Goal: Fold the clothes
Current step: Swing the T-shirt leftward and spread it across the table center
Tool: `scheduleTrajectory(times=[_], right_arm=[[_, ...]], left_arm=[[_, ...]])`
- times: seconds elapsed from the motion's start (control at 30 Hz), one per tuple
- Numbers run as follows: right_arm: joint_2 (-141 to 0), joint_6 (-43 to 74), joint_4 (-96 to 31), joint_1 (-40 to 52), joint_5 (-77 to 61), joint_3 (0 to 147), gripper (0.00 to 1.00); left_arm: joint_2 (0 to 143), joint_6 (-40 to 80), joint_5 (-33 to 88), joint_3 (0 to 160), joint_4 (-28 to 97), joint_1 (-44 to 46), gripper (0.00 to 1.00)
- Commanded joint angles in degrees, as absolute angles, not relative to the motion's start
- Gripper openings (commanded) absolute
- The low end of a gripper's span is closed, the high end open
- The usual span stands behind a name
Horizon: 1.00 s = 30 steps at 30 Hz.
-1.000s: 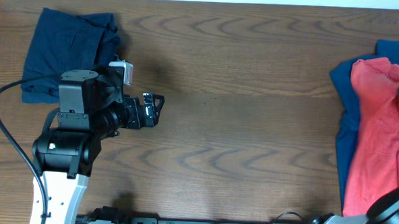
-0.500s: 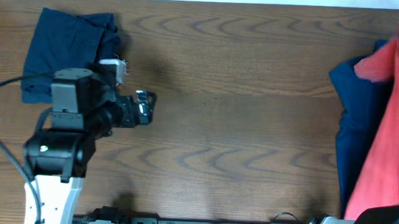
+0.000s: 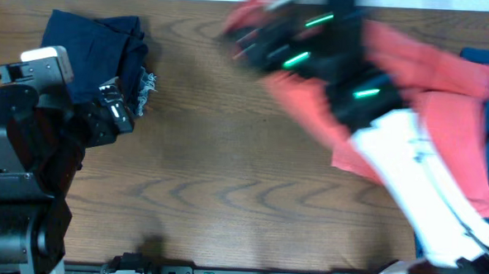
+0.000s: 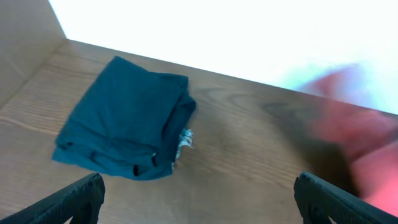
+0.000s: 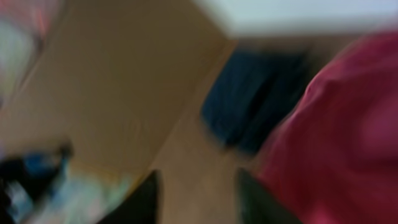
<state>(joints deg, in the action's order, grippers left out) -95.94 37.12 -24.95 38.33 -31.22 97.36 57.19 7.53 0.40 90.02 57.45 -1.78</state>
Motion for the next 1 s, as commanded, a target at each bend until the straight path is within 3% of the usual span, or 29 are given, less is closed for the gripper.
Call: scheduleTrajectory(times=[0.0,0.1,0.37,0.57,0.7,0.77,0.87,0.97], right_arm=[[-97.5,31.9,-28.1,42.1,-26.2,98.0,0.59],[-97.1,29.0,-31.7,40.5,-23.8,98.0,0.66],[-91.8,23.1,-44.0,27.7,-21.3,98.0,0.67],[-87.2,21.5,-54.5,14.6,-21.0,98.0,0.66],[-85.1,20.5,-59.9,7.6,-21.0,98.0,0.66],[-84.6,20.5,-62.5,4.6,-20.9,98.0,0.67],[-84.6,20.2,-65.7,0.5,-20.2,98.0,0.70],[-84.6,20.1,-68.6,-3.6,-16.4,98.0,0.73]], left_arm=[[57.5,7.1,-2.7,90.8,58.3,-2.0,0.98],[57.6,7.1,-2.6,90.8,58.5,-2.0,0.98],[61.5,7.1,5.9,90.5,61.0,-1.8,0.98],[72.4,1.3,16.8,89.1,65.2,1.5,0.99],[82.7,-0.5,18.0,89.1,66.0,5.4,0.97],[87.9,-2.0,17.9,89.1,66.0,7.2,0.85],[95.6,-2.2,16.9,89.1,65.5,8.9,0.84],[103.2,-2.1,16.9,89.1,63.9,9.0,0.58]])
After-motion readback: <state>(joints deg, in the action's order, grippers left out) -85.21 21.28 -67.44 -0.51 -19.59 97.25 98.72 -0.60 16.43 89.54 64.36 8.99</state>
